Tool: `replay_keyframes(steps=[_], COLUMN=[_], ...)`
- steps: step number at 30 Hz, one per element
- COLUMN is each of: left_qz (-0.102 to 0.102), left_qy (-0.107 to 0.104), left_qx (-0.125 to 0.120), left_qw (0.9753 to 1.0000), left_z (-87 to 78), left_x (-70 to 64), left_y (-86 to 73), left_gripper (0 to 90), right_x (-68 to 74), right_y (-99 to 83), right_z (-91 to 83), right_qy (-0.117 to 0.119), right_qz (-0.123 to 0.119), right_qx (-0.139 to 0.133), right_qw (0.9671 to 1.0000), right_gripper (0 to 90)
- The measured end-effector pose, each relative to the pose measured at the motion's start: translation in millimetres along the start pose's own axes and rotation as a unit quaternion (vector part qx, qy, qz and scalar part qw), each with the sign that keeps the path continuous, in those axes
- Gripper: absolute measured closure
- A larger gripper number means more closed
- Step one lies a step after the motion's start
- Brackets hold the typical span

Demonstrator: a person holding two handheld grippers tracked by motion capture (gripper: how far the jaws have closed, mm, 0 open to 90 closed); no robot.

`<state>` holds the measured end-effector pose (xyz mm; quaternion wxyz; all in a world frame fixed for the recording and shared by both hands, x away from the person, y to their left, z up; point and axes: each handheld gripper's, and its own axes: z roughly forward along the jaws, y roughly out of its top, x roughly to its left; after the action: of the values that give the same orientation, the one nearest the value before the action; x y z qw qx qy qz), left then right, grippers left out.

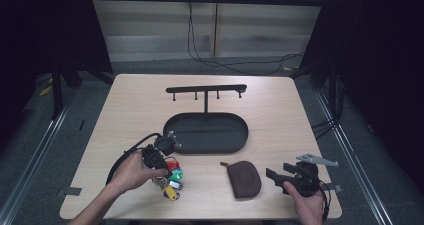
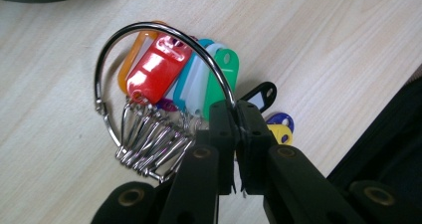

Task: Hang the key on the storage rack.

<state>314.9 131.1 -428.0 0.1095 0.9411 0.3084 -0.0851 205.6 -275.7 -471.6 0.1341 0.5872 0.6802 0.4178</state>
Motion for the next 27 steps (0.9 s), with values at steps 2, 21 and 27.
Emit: replay_keyframes(steps=[2, 21, 27], left_qz=[-0.002, -0.002, 0.012], left_qy=[-0.003, 0.024, 0.041], left_qx=[0.000, -0.032, -0.022], left_qw=[1.0000, 0.9992, 0.9988], left_z=[-2.5, -40.0, -52.2], left_x=[2.1, 4.2, -0.6], left_y=[-2.7, -7.0, -4.3], left_gripper=[86.9, 87.4, 87.6], right_x=[-0.1, 0.7, 0.7], right_y=[-0.2, -0.1, -0.4], right_z=[-0.2, 0.5, -0.4], right_qy=[-0.001, -0.002, -0.003], right_qz=[-0.001, -0.004, -0.002], right_qx=[0.000, 0.002, -0.001], right_qw=[1.0000, 1.0000, 1.0000], right_gripper=[20.8, 20.8, 20.8])
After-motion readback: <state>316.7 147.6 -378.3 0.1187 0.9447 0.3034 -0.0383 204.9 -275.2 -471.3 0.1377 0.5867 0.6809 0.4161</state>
